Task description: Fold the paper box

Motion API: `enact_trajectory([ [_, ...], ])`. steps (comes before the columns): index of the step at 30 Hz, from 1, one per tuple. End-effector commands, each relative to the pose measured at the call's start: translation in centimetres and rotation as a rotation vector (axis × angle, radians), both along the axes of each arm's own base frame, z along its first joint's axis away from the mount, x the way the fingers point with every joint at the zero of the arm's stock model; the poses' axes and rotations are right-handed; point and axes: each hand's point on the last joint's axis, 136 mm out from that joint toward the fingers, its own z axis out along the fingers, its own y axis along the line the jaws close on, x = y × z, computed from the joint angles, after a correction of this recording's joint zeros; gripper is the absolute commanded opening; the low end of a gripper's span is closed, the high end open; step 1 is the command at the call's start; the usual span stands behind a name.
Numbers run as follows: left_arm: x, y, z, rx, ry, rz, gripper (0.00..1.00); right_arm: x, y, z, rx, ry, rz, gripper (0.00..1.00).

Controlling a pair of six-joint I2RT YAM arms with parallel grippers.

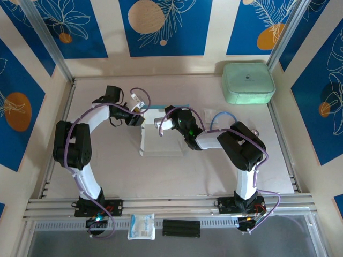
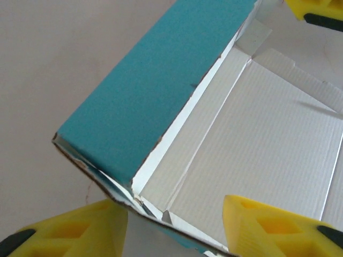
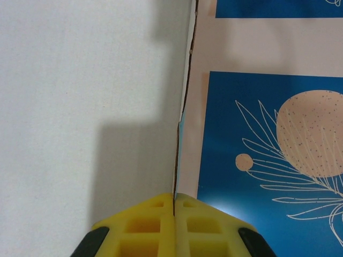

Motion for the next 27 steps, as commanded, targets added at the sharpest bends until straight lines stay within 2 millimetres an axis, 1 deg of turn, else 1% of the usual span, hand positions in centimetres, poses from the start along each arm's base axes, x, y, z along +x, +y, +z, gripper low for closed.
enact_trajectory([
  [1,0.1,-0.5,0.4,-0.013,-0.005,-0.017,0.45,-1.2,1.4,0.4,0.013,0.013,0.065,0.00],
  [4,0.9,0.1,0.7,0.009,-0.017,0.049,0.44,-1.1,1.4,0.2,0.010,0.016,0.062,0.00],
  [6,1.7,0.9,0.9,0.022,-0.020,0.152,0.44,-1.1,1.4,0.2,0.013,0.014,0.059,0.00],
  [9,1.5,1.6,2.2,-0.019,-0.023,0.292,0.54,-0.9,1.2,0.1,0.014,0.014,0.048,0.00],
  [11,1.1,2.6,3.6,-0.076,-0.020,0.460,0.63,-0.7,1.1,0.1,0.014,0.009,0.038,0.00],
  [13,0.0,3.1,4.7,-0.126,0.019,0.594,0.68,-0.7,1.0,0.1,0.016,0.009,0.034,0.00],
  [14,-0.7,3.5,4.7,-0.126,0.054,0.672,0.70,-0.8,1.0,0.1,0.017,0.008,0.035,0.00],
  [17,-2.7,4.8,4.7,-0.040,0.135,0.833,0.67,-0.9,1.1,0.0,0.016,0.011,0.037,0.00],
  [19,-4.1,5.2,4.3,0.013,0.208,0.876,0.64,-0.8,1.1,0.1,0.016,0.008,0.035,0.00],
  [22,-5.3,4.8,3.7,0.067,0.299,0.842,0.60,-1.0,1.0,0.0,0.013,0.012,0.036,0.00],
  [24,-5.5,4.6,3.3,0.113,0.330,0.808,0.56,-1.0,1.1,0.1,0.014,0.011,0.038,0.00],
  [27,-4.7,4.8,2.7,0.179,0.330,0.799,0.54,-1.0,1.2,0.1,0.011,0.010,0.038,0.00],
])
